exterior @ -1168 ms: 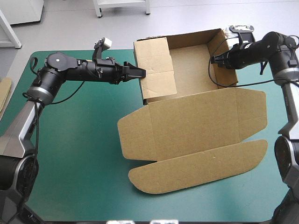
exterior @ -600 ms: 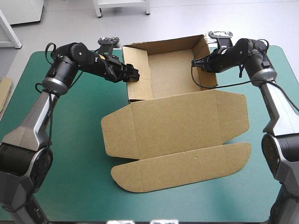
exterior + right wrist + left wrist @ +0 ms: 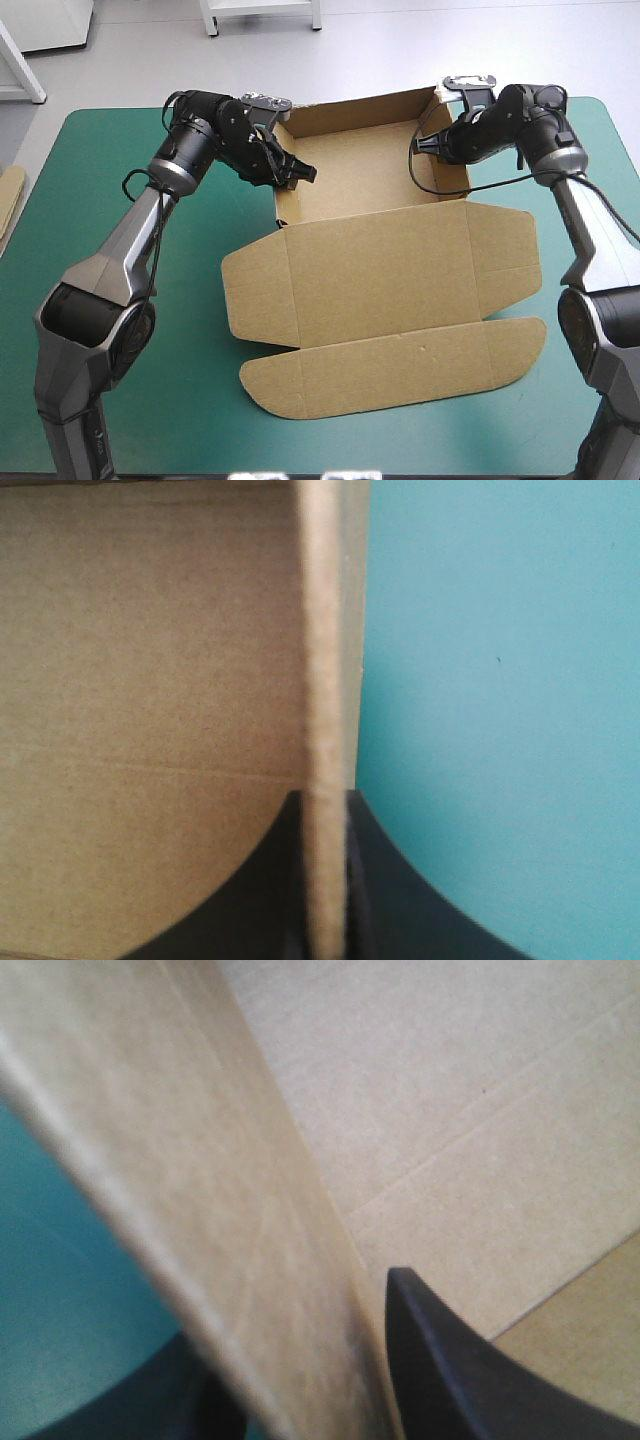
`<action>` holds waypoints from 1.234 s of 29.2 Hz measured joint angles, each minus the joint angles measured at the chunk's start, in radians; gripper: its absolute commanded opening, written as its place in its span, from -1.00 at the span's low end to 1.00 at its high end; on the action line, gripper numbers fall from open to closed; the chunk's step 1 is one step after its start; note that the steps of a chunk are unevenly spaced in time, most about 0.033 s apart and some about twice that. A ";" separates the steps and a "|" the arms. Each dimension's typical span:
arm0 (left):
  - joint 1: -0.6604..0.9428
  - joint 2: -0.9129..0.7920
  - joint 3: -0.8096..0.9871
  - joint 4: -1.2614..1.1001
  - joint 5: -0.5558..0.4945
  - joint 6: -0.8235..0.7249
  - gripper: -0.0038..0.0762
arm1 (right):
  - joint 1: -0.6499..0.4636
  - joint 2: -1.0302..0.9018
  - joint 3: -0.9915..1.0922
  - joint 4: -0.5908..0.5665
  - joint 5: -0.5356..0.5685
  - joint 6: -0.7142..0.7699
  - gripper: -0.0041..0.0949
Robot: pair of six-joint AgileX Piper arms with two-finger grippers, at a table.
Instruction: Fold the box
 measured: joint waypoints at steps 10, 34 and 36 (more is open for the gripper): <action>0.003 0.036 0.000 0.063 0.001 -0.020 -0.92 | 0.078 0.007 0.001 -0.130 0.066 0.081 -0.92; 0.003 0.150 0.003 0.122 0.000 -0.061 -0.92 | 0.108 0.153 0.001 -0.154 0.103 0.131 -0.92; 0.002 0.161 0.003 0.132 0.000 -0.066 -0.92 | 0.111 0.166 0.001 -0.152 0.099 0.131 -0.92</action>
